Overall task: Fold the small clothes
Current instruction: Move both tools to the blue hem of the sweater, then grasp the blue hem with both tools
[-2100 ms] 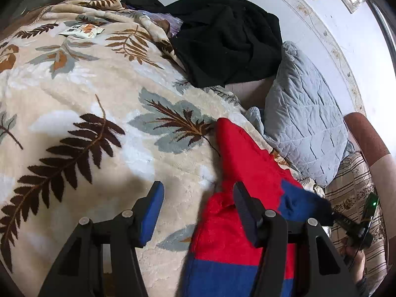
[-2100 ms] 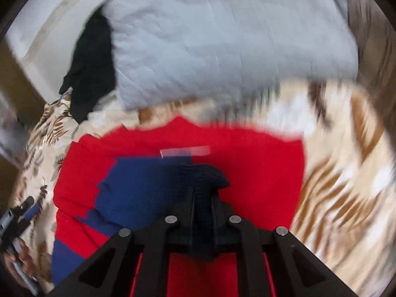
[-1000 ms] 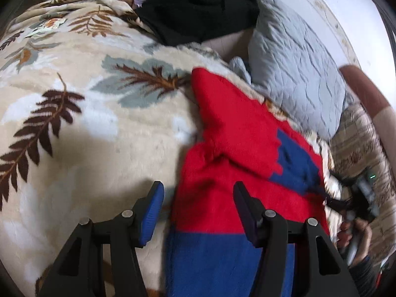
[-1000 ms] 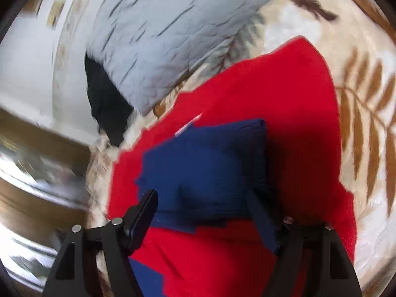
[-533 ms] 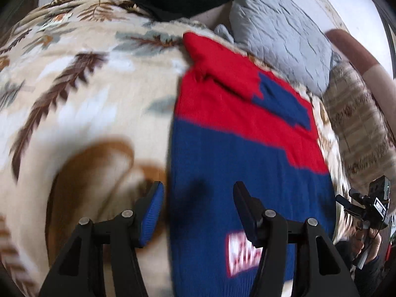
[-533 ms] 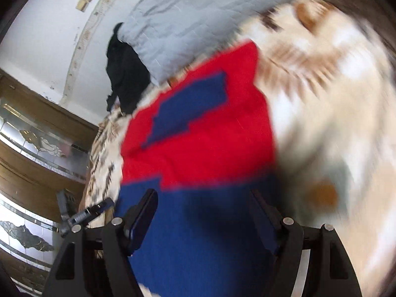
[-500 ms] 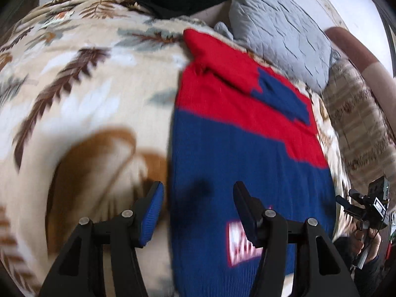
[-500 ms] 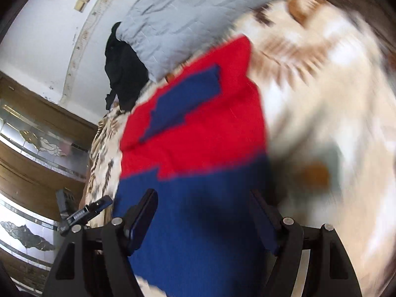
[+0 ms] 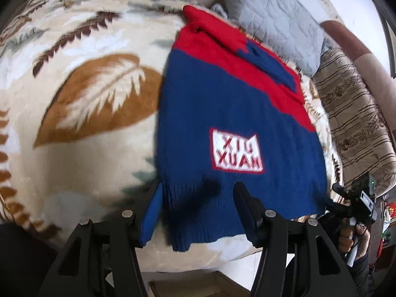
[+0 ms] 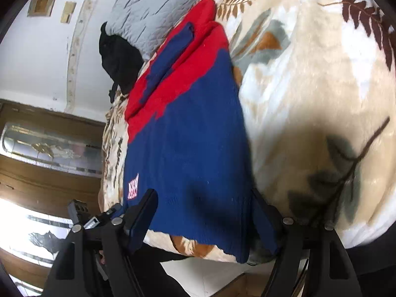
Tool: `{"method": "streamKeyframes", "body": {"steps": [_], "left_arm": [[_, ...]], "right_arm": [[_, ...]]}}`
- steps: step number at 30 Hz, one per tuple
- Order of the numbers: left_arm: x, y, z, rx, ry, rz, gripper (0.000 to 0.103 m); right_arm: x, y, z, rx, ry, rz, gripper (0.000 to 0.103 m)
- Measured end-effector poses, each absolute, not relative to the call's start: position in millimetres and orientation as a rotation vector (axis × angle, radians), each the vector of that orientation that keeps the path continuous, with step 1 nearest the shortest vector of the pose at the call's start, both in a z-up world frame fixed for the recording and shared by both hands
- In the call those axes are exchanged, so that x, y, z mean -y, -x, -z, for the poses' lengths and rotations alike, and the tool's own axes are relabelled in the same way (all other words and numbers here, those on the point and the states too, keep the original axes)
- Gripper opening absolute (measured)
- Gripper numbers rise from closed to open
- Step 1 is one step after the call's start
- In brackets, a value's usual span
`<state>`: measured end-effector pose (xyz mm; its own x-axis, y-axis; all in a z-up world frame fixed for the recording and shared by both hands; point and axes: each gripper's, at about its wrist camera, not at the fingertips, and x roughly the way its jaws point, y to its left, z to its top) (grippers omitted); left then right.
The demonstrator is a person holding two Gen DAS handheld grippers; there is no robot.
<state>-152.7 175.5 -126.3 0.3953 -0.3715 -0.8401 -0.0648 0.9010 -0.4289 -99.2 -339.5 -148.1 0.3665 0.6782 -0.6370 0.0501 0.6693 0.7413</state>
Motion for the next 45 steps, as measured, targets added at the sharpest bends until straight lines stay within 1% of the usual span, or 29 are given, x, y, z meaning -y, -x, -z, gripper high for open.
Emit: {"method": "streamKeyframes", "body": {"steps": [1,2,3,5,10,11,14,15,16,17,18,19,20,23,25,27,28,30,32,36,38,40,42,43,45], "left_arm": [[-175,154,127,-1.156,0.43,0.197,0.059],[-173,156,125,-1.152,0.428,0.2,0.059],[-173,156,124,-1.154,0.437,0.209,0.059],[-174,156,125,-1.166,0.465,0.207,0.059],[-175,159,128,-1.167,0.492,0.216,0.059],[-176,158,131,-1.171,0.501,0.212,0.059],[-174,159,130,-1.169,0.505,0.211,0.059],[-174,159,130,-1.169,0.505,0.213,0.054],[-174,160,129,-1.169,0.494,0.22,0.017],[-174,159,129,-1.175,0.485,0.219,0.005],[-178,159,127,-1.167,0.506,0.218,0.005],[-183,159,124,-1.15,0.534,0.213,0.005],[-188,161,117,-1.123,0.554,0.213,0.004],[-199,171,86,-1.017,0.581,0.231,0.004],[-203,174,82,-0.993,0.576,0.23,0.004],[-203,169,98,-1.043,0.574,0.224,0.005],[-202,165,115,-1.107,0.568,0.205,0.005],[-198,164,135,-1.17,0.568,0.171,0.005],[-200,168,137,-1.163,0.577,0.167,0.005],[-202,172,118,-1.081,0.572,0.184,0.005],[-203,170,130,-1.119,0.576,0.161,0.005],[-203,168,145,-1.17,0.589,0.136,0.005],[-204,173,126,-1.1,0.582,0.155,0.005],[-203,176,115,-1.059,0.566,0.167,0.005],[-203,175,107,-1.034,0.54,0.173,0.005]], "right_arm": [[339,100,149,-1.143,-0.764,-0.462,0.068],[337,101,150,-1.154,-0.757,-0.462,0.053],[333,97,152,-1.168,-0.751,-0.459,0.035],[329,98,156,-1.194,-0.748,-0.46,0.034],[327,99,154,-1.176,-0.745,-0.466,0.034],[327,98,157,-1.182,-0.75,-0.464,0.036],[328,97,159,-1.186,-0.762,-0.468,0.037],[327,97,158,-1.185,-0.755,-0.468,0.037],[326,98,157,-1.185,-0.751,-0.468,0.037],[326,98,157,-1.189,-0.742,-0.469,0.037],[324,97,157,-1.196,-0.735,-0.469,0.026],[322,96,156,-1.21,-0.713,-0.462,0.013],[321,95,155,-1.213,-0.704,-0.458,0.009],[324,96,135,-1.163,-0.703,-0.465,0.009],[327,97,122,-1.123,-0.712,-0.485,0.008],[329,94,126,-1.129,-0.713,-0.489,0.008],[330,92,133,-1.147,-0.725,-0.479,0.009],[333,89,153,-1.207,-0.78,-0.475,0.009],[333,91,154,-1.204,-0.782,-0.472,0.009],[337,95,146,-1.166,-0.8,-0.487,0.009],[338,96,146,-1.155,-0.799,-0.487,0.009],[336,94,158,-1.196,-0.798,-0.465,0.009],[335,94,159,-1.204,-0.8,-0.464,0.009],[336,95,152,-1.178,-0.802,-0.481,0.009],[336,95,133,-1.121,-0.784,-0.506,0.009]]}}
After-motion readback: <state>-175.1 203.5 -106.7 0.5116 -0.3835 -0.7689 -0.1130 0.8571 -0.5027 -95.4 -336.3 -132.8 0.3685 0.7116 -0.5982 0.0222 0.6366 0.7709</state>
